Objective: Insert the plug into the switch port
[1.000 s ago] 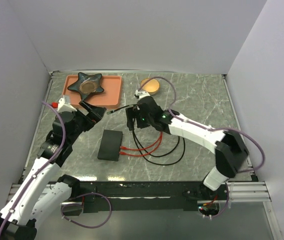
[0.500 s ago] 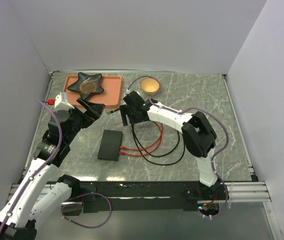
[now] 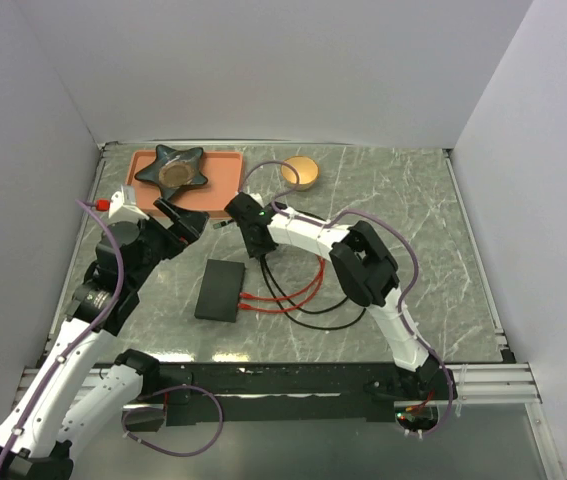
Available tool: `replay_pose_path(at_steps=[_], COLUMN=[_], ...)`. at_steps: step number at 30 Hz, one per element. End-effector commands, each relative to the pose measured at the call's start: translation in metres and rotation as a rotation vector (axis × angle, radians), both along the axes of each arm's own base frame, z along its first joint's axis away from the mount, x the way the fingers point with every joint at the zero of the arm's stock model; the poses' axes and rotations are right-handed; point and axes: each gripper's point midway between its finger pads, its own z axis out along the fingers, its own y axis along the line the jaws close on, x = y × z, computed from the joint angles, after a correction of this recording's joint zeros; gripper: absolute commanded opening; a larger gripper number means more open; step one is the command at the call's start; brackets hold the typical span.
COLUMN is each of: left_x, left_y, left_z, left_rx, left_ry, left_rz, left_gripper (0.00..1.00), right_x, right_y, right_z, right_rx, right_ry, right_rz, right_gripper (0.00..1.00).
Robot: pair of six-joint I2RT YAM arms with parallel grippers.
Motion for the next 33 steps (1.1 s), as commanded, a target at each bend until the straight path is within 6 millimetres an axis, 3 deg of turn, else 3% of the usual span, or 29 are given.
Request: replay_pose_path(at_steps=[1, 3, 4, 7, 8, 10, 12, 13, 14, 16, 17, 19, 20, 21, 22, 23, 25, 26, 33], left_x=[-0.005, -0.006, -0.006, -0.007, -0.007, -0.007, -0.007, -0.007, -0.008, -0.008, -0.008, -0.010, -0.010, -0.010, -0.010, -0.010, -0.009, -0.008, -0.003], left_y=[0.005, 0.007, 0.006, 0.008, 0.008, 0.008, 0.008, 0.008, 0.009, 0.009, 0.010, 0.012, 0.013, 0.014, 0.014, 0.014, 0.013, 0.011, 0.004], left_z=[0.027, 0.028, 0.028, 0.029, 0.029, 0.027, 0.027, 0.027, 0.029, 0.029, 0.027, 0.026, 0.027, 0.027, 0.026, 0.026, 0.026, 0.027, 0.022], left_rx=[0.002, 0.003, 0.003, 0.006, 0.004, 0.009, 0.015, 0.018, 0.019, 0.021, 0.027, 0.032, 0.036, 0.036, 0.038, 0.039, 0.035, 0.033, 0.030], left_ry=[-0.070, -0.073, -0.072, -0.074, -0.075, -0.072, -0.069, -0.065, -0.068, -0.069, -0.066, -0.066, -0.070, -0.068, -0.069, -0.071, -0.071, -0.072, -0.057], left_rz=[0.008, 0.016, 0.016, 0.018, 0.020, 0.021, 0.020, 0.018, 0.019, 0.017, 0.021, 0.029, 0.032, 0.038, 0.036, 0.034, 0.033, 0.024, -0.003], left_gripper=[0.96, 0.96, 0.96, 0.96, 0.96, 0.96, 0.96, 0.96, 0.96, 0.96, 0.96, 0.96, 0.96, 0.96, 0.96, 0.96, 0.96, 0.96, 0.96], right_x=[-0.003, -0.003, -0.003, -0.002, 0.002, -0.003, 0.002, 0.003, 0.001, 0.004, -0.001, 0.000, -0.008, -0.010, -0.014, -0.022, -0.031, -0.046, -0.111], right_y=[0.003, 0.001, 0.002, 0.006, 0.009, 0.006, 0.008, -0.001, -0.009, -0.033, -0.048, -0.080, -0.097, -0.109, -0.121, -0.144, -0.164, -0.181, -0.244], right_z=[-0.012, -0.017, -0.019, 0.000, 0.028, 0.046, 0.124, 0.137, 0.177, 0.208, 0.242, 0.264, 0.295, 0.309, 0.312, 0.341, 0.365, 0.391, 0.492], right_rx=[-0.073, -0.070, -0.059, 0.031, 0.087, 0.144, 0.291, 0.305, 0.350, 0.347, 0.377, 0.374, 0.416, 0.436, 0.441, 0.479, 0.509, 0.542, 0.609], right_ry=[0.028, 0.047, 0.047, 0.020, -0.028, -0.051, -0.213, -0.240, -0.312, -0.388, -0.453, -0.509, -0.572, -0.614, -0.629, -0.706, -0.800, -0.877, -1.187], right_rz=[0.020, 0.032, 0.039, 0.061, 0.067, 0.101, 0.150, 0.149, 0.148, 0.127, 0.112, 0.068, 0.053, 0.039, 0.026, -0.008, -0.023, -0.037, -0.086], right_gripper=[0.18, 0.00, 0.00, 0.00, 0.00, 0.00, 0.00, 0.00, 0.00, 0.00, 0.00, 0.00, 0.00, 0.00, 0.00, 0.00, 0.00, 0.00, 0.00])
